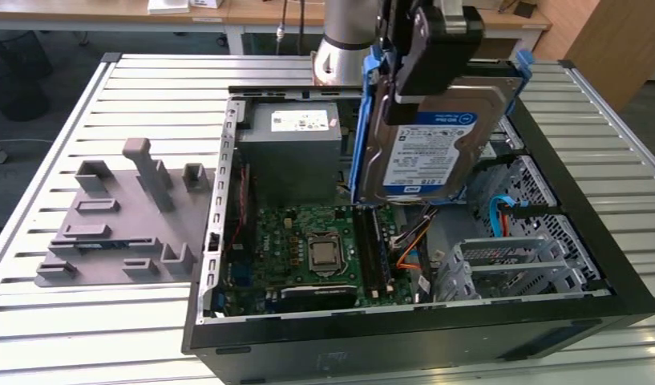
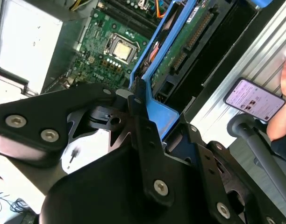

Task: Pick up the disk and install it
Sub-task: 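Insert the disk into the insertion slot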

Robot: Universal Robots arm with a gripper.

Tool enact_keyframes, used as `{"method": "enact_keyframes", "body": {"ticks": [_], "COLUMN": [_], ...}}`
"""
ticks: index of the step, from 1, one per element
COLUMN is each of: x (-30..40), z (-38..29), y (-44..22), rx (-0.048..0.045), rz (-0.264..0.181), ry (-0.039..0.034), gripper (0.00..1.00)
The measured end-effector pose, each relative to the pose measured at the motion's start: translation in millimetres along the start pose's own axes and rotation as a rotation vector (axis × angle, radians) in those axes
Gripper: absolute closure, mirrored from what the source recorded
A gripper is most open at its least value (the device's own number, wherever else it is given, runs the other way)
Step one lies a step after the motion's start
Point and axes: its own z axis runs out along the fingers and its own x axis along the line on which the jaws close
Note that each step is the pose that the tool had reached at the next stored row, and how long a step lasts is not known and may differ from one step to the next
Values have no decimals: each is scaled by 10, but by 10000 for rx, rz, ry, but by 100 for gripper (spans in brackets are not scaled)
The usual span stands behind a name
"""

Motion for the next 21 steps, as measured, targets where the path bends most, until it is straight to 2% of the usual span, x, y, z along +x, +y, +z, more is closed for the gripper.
{"method": "enact_keyframes", "body": {"ticks": [2,5,12,14,17,21], "x": [26,111,312,328,335,382], "z": [14,35,60,62,71,106], "y": [-35,-70,-102,-141,-244,-296], "rx": [0,1,0,0,-1,-1], "rz": [0,0,0,1,0,0], "ry": [-2,-2,-2,-1,1,1], "gripper": [64,64,64,64,64,64]}}
